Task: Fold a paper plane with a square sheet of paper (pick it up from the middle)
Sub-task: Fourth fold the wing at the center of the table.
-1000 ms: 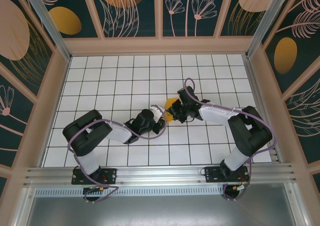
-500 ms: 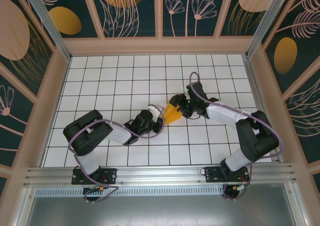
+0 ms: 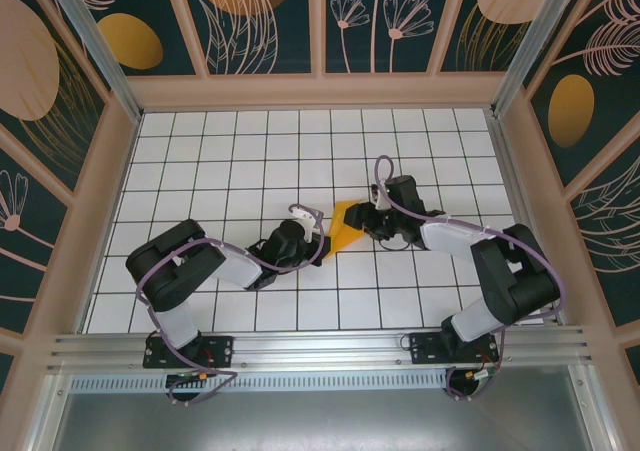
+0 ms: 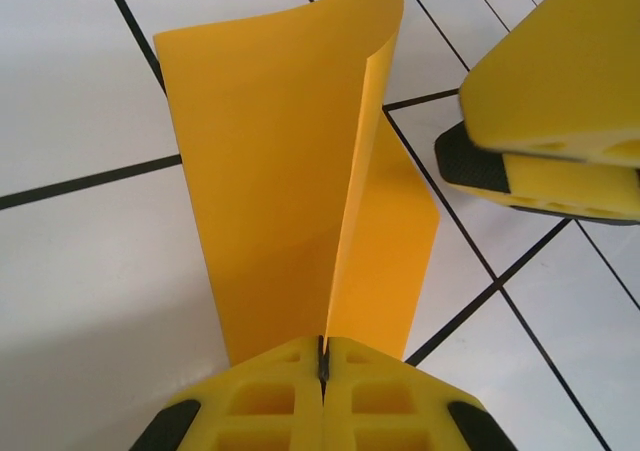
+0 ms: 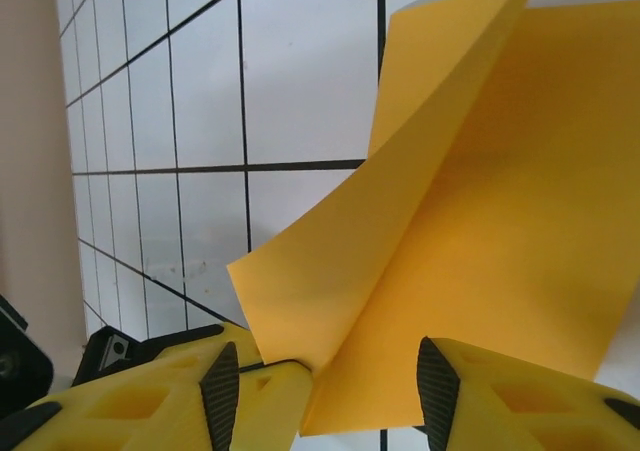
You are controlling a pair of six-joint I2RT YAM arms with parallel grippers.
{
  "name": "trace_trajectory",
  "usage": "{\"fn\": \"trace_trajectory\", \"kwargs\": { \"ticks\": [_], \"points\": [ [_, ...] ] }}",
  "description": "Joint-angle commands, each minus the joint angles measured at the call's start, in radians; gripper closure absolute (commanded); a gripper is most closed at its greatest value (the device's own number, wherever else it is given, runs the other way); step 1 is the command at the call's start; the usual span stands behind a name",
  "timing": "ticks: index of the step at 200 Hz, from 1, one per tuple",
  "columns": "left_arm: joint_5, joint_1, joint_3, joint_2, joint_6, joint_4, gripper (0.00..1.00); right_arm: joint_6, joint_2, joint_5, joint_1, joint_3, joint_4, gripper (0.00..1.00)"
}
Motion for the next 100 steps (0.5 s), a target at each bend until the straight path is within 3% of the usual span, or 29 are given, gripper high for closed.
{"fn": "trace_trajectory", "kwargs": {
  "ticks": [1, 100],
  "points": [
    [0.029, 0.005, 0.024, -0.012, -0.065, -0.031, 0.93, -0.063, 0.041, -0.052, -0.004, 0.008, 0.048, 0.5],
    [0.12, 0.034, 0.041, 0.049, -0.14, -0.005, 0.9, -0.083, 0.137, -0.075, -0.013, 0.005, 0.083, 0.48]
  ]
}}
